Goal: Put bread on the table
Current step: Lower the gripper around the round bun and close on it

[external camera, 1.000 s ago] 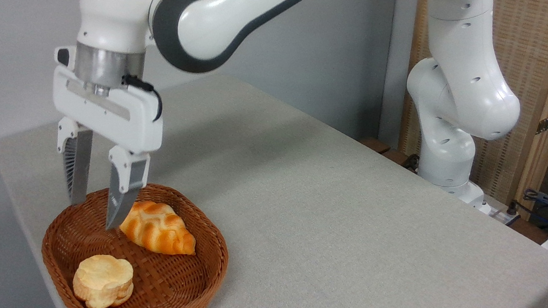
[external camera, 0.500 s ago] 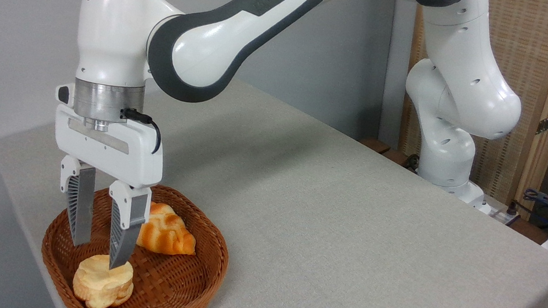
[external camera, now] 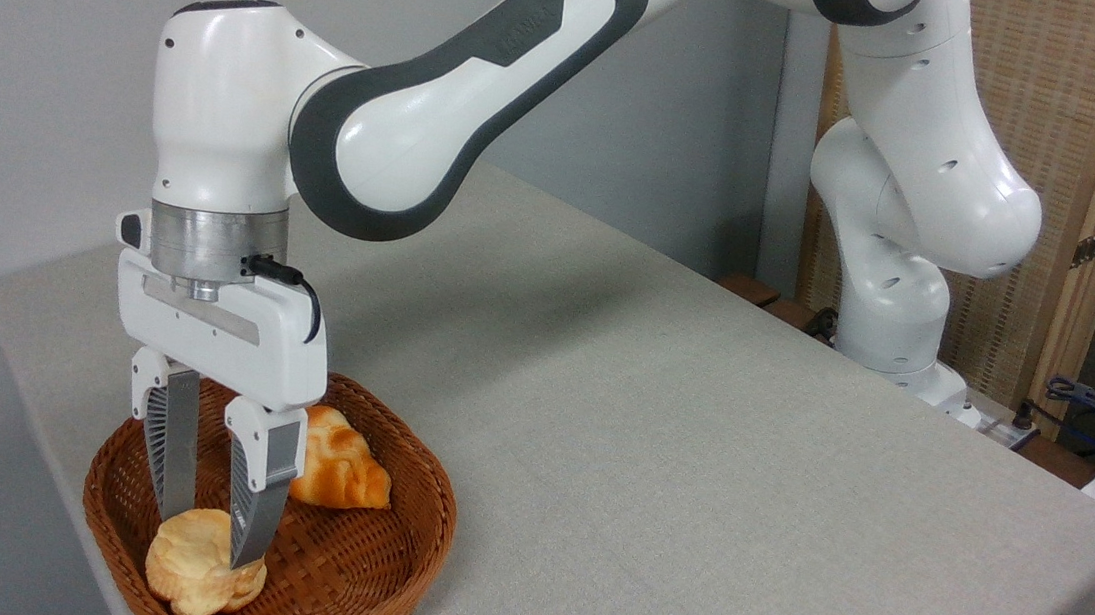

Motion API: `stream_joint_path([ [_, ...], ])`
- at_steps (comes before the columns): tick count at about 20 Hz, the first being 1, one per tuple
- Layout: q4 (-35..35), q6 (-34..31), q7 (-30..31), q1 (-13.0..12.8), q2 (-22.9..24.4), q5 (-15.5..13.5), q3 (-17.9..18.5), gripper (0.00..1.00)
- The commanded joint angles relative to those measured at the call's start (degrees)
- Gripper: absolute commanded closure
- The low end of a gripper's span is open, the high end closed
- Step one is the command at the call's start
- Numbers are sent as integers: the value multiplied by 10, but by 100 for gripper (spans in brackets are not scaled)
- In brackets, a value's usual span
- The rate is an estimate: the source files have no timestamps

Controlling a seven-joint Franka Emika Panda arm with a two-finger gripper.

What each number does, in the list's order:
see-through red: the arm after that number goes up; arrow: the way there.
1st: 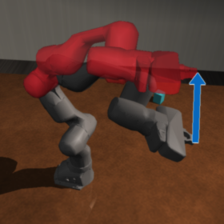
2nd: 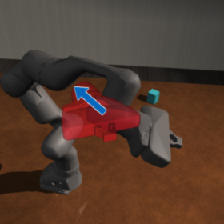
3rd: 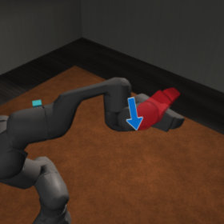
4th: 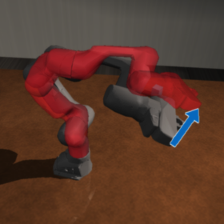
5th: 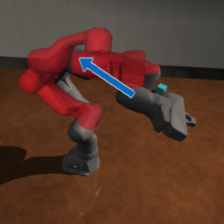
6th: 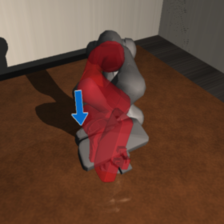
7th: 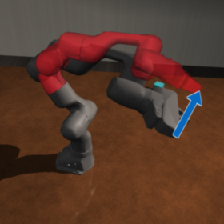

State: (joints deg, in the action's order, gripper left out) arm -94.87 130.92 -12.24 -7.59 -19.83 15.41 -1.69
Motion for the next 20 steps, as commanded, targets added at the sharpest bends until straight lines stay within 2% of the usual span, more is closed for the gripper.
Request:
stream_joint_path([
  [1,-1,14,0,-1,-4,10,2,0],
  [10,-1,21,2,-1,-6,14,3,0],
  [16,-1,21,4,-1,-12,60,2,0],
  [20,-1,21,4,-1,-16,62,1,0],
])
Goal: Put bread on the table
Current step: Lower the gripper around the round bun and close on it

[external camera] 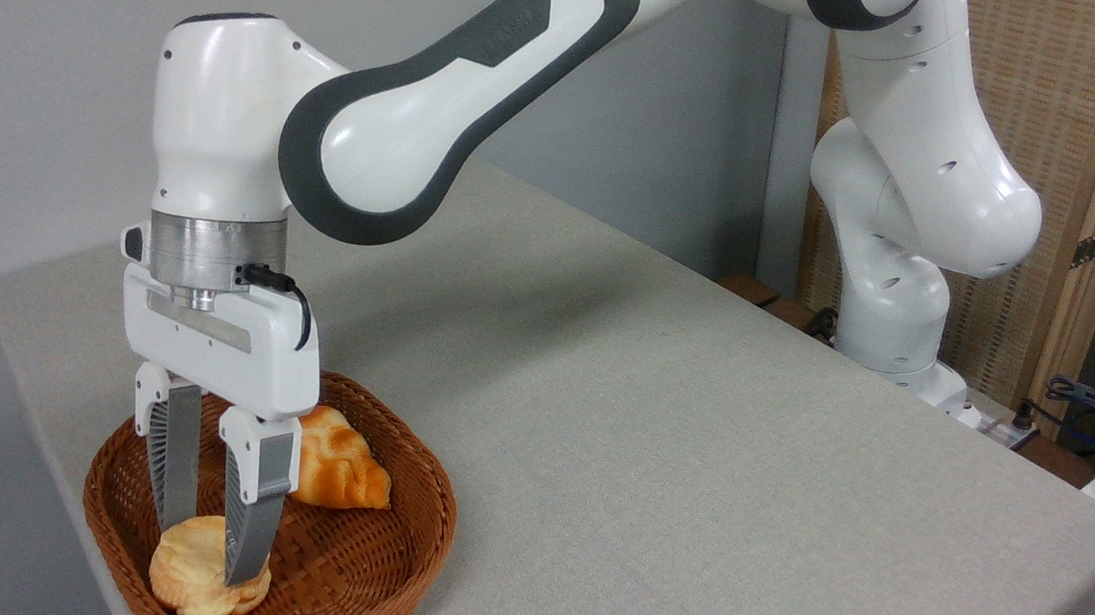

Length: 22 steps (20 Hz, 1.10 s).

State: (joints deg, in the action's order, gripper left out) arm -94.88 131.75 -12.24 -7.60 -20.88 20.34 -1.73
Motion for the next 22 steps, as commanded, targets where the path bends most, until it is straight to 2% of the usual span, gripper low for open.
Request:
stream_joint_path([
  [1,0,17,4,-1,-7,13,1,0],
  [7,0,25,4,-1,-10,18,1,0],
  [8,0,25,4,-1,-12,21,1,8],
  [10,0,25,3,-1,-12,22,1,33],
  [11,0,25,2,-1,-12,22,1,37],
  [13,-1,24,0,-1,-13,22,1,54],
  [15,0,23,2,-1,-12,22,1,60],
  [22,0,-6,2,-1,-4,18,-4,60],
])
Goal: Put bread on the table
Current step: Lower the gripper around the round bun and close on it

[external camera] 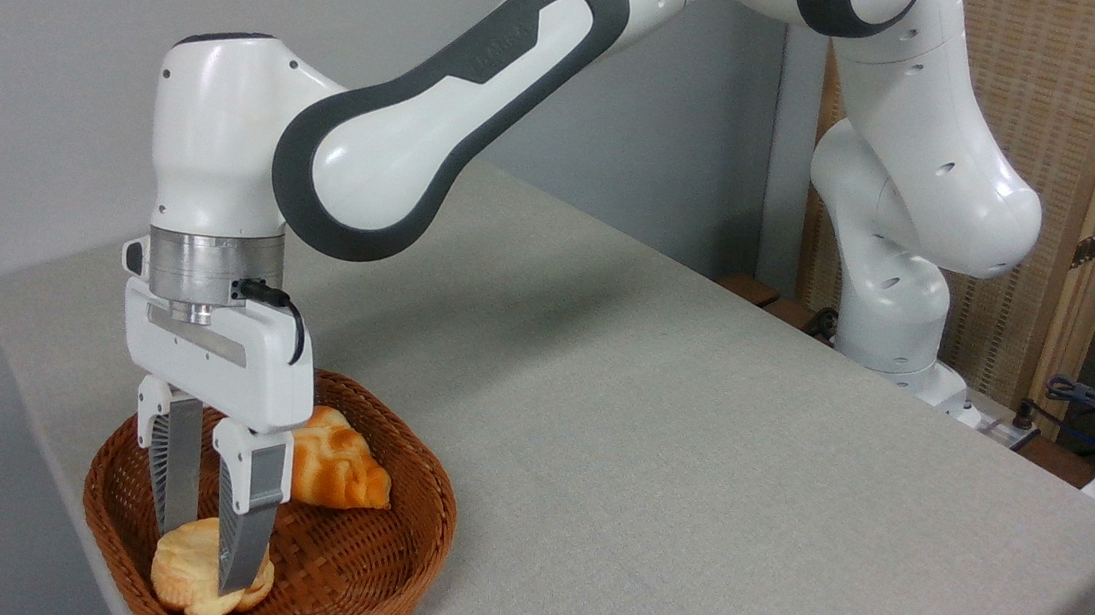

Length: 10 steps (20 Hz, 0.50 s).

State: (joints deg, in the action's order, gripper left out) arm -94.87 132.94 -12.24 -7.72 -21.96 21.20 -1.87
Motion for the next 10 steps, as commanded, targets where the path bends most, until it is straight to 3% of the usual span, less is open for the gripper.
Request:
stream_joint_path([
  [1,0,-27,-1,0,10,9,-2,60],
  [3,1,-30,-2,0,12,8,-3,60],
  [6,1,-31,-1,0,17,7,-4,71],
  [10,2,-45,-1,0,20,8,-20,71],
])
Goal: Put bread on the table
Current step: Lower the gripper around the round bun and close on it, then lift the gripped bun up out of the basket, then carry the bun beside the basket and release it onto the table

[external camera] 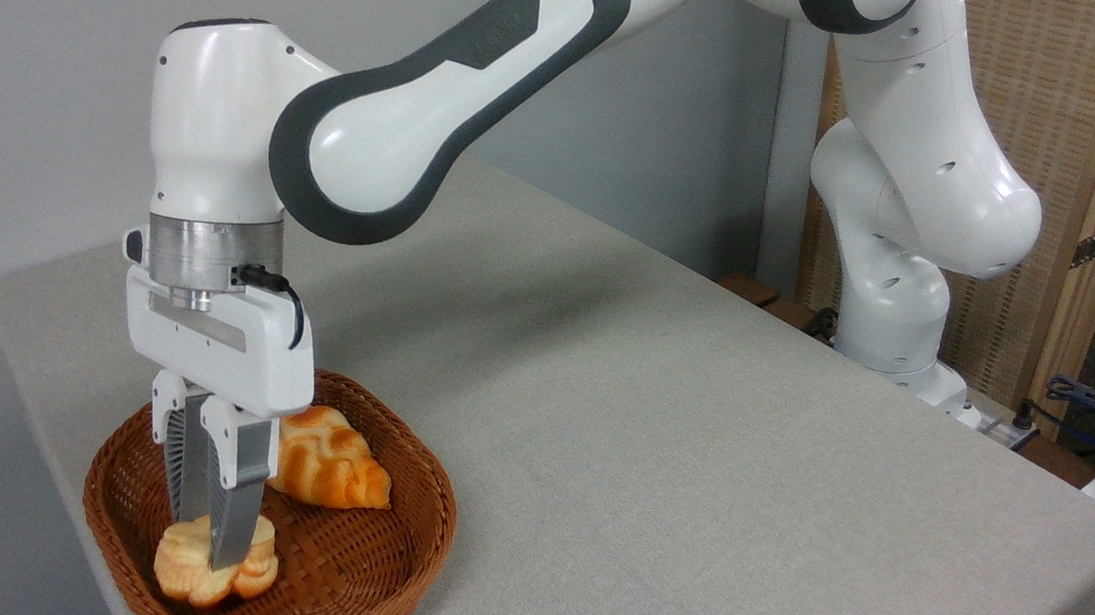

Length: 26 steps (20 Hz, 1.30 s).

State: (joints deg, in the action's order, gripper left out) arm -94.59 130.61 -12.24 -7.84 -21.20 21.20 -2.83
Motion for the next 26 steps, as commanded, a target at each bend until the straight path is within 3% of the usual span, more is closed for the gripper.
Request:
stream_joint_path([
  [1,-1,-22,-1,1,17,7,-10,70],
  [5,0,-44,-3,1,35,-22,-10,70],
  [9,-1,-45,-17,1,63,-92,4,67],
  [14,-21,-104,-25,-1,107,-98,-3,62],
  [17,-71,-147,-100,-2,171,-149,-2,54],
  [20,-114,-198,-173,-2,247,-206,1,53],
  [22,-141,-225,-209,-2,279,-213,1,51],
  [26,-194,-236,-230,-4,321,-213,1,0],
])
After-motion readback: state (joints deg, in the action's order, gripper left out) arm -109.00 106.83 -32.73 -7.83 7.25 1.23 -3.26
